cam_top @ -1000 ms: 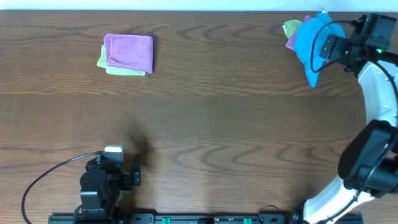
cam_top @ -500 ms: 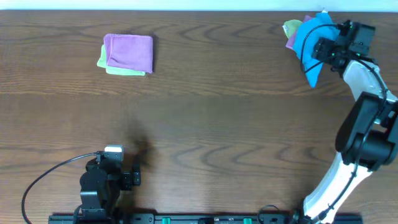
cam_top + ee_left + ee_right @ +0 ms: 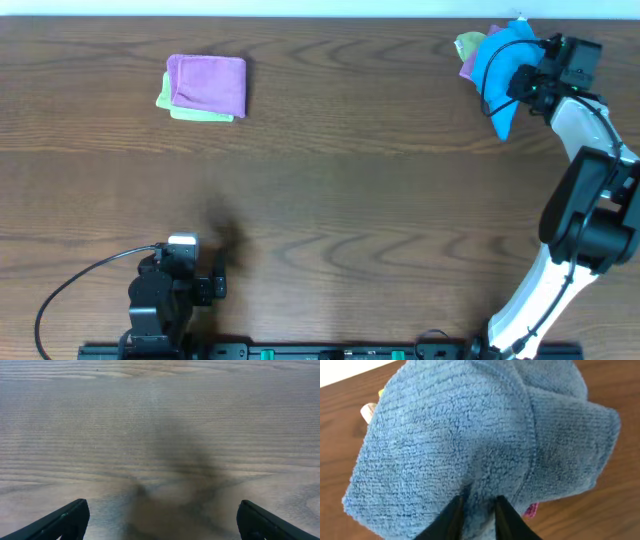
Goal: Fold the cloth
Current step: 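Lift the blue cloth with the right gripper and spread it mid-table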
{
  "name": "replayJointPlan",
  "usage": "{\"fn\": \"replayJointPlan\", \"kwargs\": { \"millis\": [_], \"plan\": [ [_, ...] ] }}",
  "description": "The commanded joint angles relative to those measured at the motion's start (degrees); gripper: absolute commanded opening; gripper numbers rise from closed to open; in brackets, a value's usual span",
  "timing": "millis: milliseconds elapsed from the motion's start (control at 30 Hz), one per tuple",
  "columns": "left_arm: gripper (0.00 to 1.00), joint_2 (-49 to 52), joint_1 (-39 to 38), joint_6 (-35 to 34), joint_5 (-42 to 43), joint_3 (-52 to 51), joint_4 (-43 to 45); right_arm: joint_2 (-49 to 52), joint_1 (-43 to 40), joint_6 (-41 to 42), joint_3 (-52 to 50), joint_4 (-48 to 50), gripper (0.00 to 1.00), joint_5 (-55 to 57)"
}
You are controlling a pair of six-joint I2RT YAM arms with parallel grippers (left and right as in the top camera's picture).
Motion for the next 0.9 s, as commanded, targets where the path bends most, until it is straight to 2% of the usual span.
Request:
{"fn": "replayJointPlan", "kwargs": {
  "millis": [0, 100, 267, 467, 600, 867],
  "plan": [
    [0.95, -0.4, 0.2, 0.4, -0.4, -0.5, -0.3, 0.8, -0.1, 0.2, 0.9, -0.7, 0.15, -0.2],
    [0.95, -0.4, 0.2, 0.4, -0.4, -0.5, -0.3, 0.8, -0.1, 0.2, 0.9, -1.4, 0.01, -0.5],
    [0.95, -0.4, 0.2, 0.4, -0.4, -0.5, -0.3, -0.1, -0.1, 0.2, 0.9, -2.3, 0.01, -3.8],
    [0.95, -0.4, 0.2, 0.4, -0.4, -0.5, -0.3, -6.6, 1.2, -0.5, 0.9, -6.7, 0.01, -7.8],
    [0.95, -0.4, 0.2, 0.4, -0.4, -0.5, -0.3, -14.5, 4.1, -4.7, 0.9, -13.5, 0.01, -7.9],
    [0.95, -0.4, 0.2, 0.4, -0.4, -0.5, -0.3, -29.5, 10.9, -7.6, 0.9, -27.4, 0.01, -7.1]
  ]
}}
